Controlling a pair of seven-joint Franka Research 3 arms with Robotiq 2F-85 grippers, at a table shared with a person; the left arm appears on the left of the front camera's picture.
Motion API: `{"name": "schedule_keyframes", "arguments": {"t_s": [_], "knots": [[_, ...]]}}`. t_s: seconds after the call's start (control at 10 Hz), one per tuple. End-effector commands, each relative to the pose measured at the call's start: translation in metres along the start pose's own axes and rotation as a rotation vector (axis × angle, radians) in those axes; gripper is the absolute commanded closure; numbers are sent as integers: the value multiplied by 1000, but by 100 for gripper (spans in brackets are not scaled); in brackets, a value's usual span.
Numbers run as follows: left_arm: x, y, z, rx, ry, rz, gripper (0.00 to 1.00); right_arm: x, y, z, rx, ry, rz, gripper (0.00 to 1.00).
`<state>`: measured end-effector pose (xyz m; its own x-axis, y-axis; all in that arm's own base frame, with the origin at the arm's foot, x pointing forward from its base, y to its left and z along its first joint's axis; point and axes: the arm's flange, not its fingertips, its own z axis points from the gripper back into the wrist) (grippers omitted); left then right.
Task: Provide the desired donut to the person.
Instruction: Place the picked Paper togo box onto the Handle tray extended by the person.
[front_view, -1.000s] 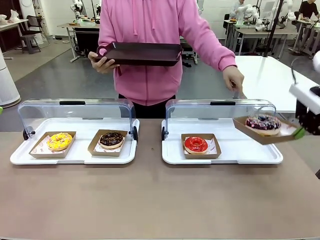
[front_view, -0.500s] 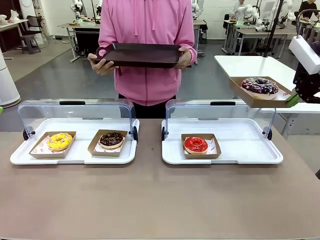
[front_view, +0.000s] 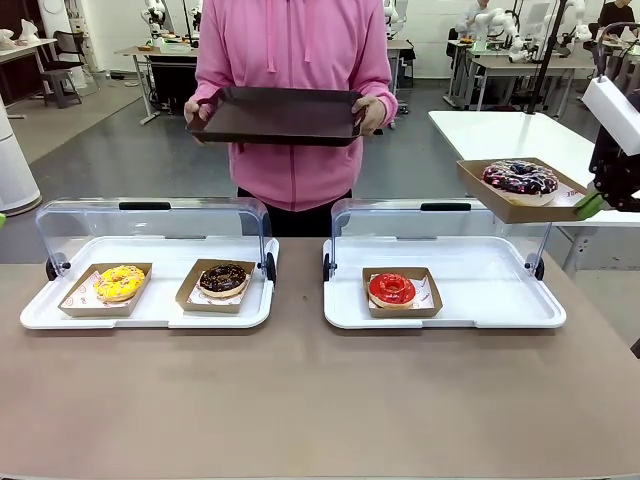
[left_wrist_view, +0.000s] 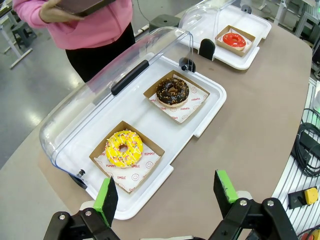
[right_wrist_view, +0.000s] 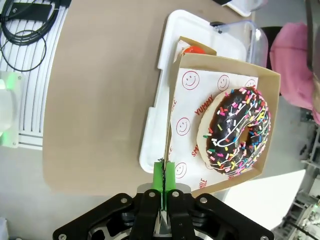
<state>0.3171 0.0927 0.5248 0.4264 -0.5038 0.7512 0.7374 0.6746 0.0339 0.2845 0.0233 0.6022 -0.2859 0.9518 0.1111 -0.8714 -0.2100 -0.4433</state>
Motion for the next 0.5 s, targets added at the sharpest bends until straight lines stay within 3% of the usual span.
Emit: {"name": "schedule_keyframes", "arguments": {"t_s": [0.0, 0.4], "knots": [[0, 1, 0, -4, -7, -3, 0, -2, 4, -2, 7, 14, 10, 100], [0, 1, 0, -4, -7, -3, 0, -2, 4, -2, 7, 14, 10, 100]]}}
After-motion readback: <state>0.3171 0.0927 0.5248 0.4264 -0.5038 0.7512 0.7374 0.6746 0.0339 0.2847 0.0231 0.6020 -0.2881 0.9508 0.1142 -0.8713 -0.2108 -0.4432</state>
